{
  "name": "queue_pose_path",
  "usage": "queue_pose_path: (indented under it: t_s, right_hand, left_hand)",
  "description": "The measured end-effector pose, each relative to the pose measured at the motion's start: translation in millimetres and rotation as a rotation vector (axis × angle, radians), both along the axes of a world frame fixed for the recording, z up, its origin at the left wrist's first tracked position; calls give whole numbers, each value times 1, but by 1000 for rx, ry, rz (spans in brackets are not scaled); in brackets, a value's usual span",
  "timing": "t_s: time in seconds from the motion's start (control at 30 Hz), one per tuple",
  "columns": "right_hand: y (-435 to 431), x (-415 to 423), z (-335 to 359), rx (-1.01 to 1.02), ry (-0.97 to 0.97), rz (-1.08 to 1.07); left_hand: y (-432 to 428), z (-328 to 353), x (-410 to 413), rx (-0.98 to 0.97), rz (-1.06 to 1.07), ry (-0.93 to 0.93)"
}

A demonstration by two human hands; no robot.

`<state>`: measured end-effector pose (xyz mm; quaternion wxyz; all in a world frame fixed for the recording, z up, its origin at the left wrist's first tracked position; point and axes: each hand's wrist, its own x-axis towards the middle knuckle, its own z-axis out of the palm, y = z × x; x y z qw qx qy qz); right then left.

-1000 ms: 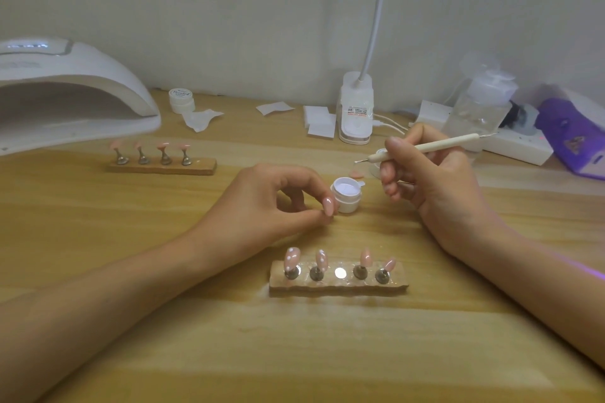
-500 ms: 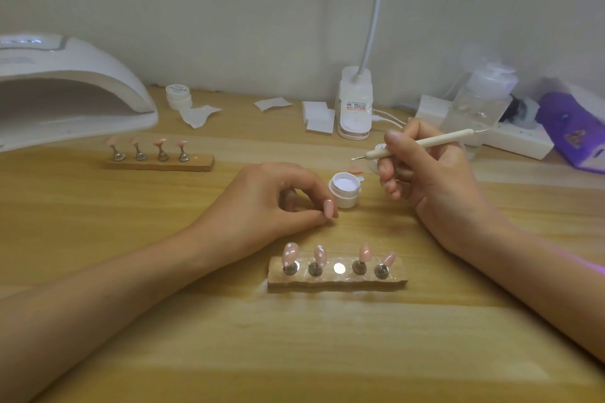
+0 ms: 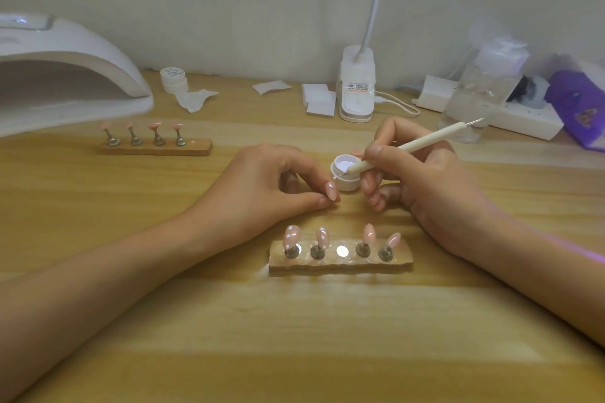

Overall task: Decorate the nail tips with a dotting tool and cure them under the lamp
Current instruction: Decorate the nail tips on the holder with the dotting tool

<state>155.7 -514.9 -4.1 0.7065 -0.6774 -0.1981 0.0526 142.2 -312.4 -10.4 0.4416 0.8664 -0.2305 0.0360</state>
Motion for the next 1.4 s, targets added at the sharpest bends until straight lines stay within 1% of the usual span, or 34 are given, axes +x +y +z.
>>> queue_pose_path:
  t_s: [0.87,1.4]
  right_hand:
    - [1,-2,-1,-57,2,8]
    - [1,-3,1,-5,-6,3]
  left_hand:
    - [-1,2,-2,37,3,-44]
    - [-1,3,-2,33,2,-25]
